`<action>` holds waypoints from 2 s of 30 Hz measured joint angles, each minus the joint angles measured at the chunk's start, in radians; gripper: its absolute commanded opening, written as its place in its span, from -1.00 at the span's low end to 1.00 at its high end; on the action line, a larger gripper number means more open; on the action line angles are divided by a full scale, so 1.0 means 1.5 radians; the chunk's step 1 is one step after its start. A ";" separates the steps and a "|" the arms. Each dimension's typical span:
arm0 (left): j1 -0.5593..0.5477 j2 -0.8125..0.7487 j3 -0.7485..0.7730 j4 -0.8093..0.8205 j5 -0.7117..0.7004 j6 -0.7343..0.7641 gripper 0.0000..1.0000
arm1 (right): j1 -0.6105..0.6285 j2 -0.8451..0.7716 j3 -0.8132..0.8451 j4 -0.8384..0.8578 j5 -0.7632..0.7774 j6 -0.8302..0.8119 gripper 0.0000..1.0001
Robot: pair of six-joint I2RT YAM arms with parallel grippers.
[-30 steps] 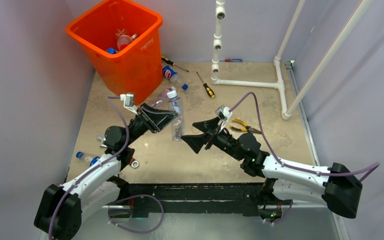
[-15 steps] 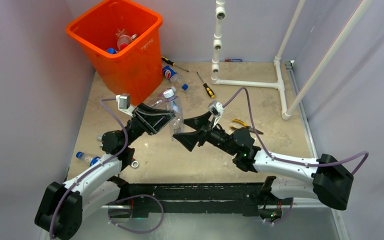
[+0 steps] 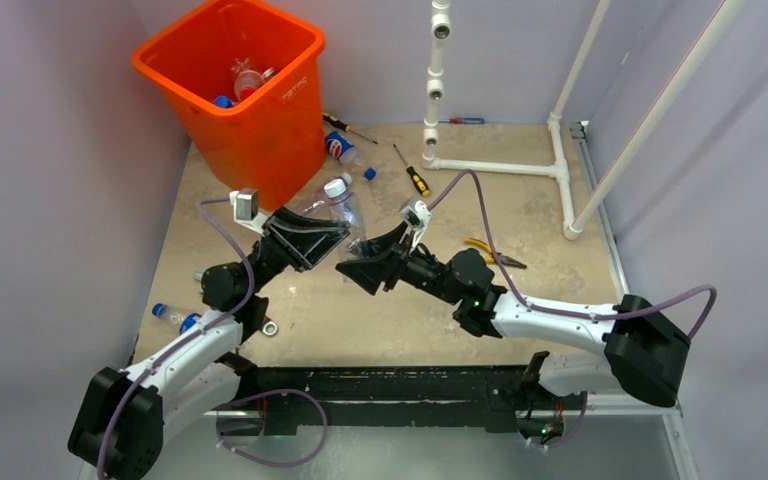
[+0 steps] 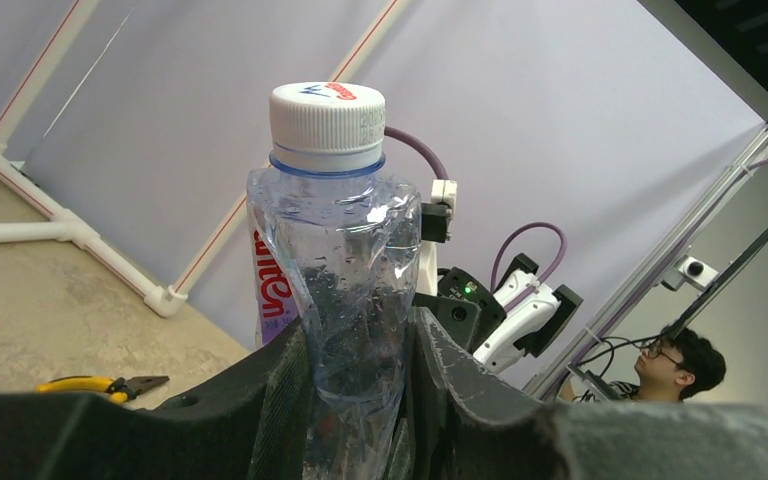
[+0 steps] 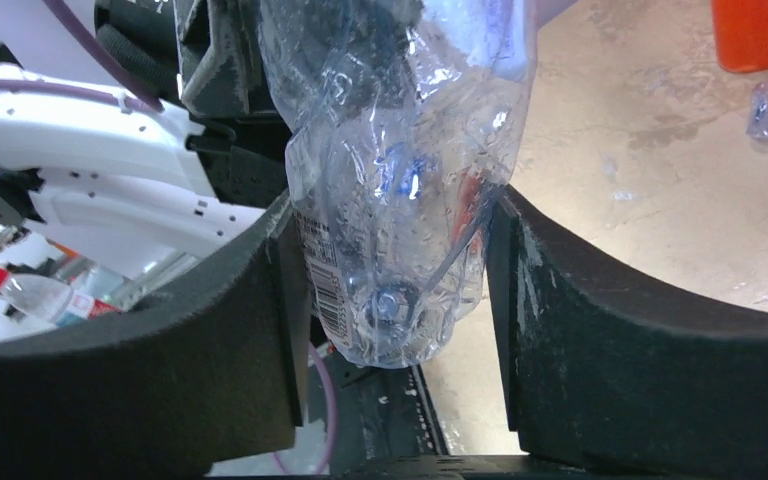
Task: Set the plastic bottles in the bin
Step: Pick up the plastic bottle at the center of the board, then place the plastic bottle in the trash bin.
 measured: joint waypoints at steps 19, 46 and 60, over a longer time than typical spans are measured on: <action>0.000 -0.104 0.038 -0.217 -0.069 0.084 0.91 | -0.001 -0.163 -0.034 -0.079 0.015 -0.093 -0.32; -0.072 0.097 0.274 -0.283 0.056 0.186 0.49 | 0.004 -0.280 -0.116 -0.231 0.091 -0.222 -0.40; -0.095 0.097 0.274 -0.321 0.059 0.220 -0.57 | 0.007 -0.280 -0.116 -0.233 0.107 -0.227 -0.42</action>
